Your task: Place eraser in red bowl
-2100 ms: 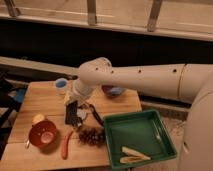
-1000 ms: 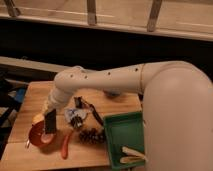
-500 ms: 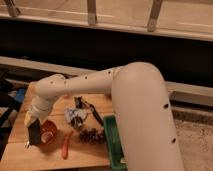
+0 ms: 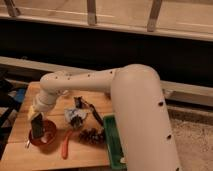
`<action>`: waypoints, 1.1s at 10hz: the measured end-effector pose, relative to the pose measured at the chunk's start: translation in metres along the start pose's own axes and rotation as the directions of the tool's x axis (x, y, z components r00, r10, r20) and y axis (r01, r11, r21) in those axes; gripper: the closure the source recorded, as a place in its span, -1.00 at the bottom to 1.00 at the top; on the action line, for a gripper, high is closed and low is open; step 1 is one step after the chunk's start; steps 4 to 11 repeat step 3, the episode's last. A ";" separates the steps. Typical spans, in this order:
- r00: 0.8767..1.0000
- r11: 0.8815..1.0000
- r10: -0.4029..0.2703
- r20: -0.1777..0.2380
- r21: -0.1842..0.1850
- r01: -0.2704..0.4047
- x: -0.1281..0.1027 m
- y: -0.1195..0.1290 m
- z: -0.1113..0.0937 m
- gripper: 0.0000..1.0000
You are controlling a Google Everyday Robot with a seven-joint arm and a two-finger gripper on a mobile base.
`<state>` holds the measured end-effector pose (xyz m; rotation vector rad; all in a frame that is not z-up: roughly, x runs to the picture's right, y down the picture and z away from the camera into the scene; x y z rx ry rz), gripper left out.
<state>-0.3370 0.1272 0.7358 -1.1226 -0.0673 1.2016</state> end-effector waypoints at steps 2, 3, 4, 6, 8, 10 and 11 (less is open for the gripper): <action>1.000 1.000 0.005 0.004 -0.006 -0.005 -0.001 -0.001 -0.001 -0.60; 1.000 1.000 0.005 0.003 -0.006 -0.005 -0.001 -0.001 -0.001 -0.60; 1.000 1.000 0.005 0.003 -0.006 -0.005 -0.001 -0.001 -0.001 -0.60; 1.000 1.000 0.005 0.003 -0.006 -0.005 -0.001 -0.001 -0.001 -0.60; 1.000 1.000 0.005 0.003 -0.006 -0.005 -0.001 -0.001 -0.001 -0.60; 1.000 1.000 0.005 0.003 -0.006 -0.005 -0.001 -0.001 -0.001 -0.60; 1.000 1.000 0.005 0.003 -0.006 -0.005 -0.001 -0.001 -0.001 -0.60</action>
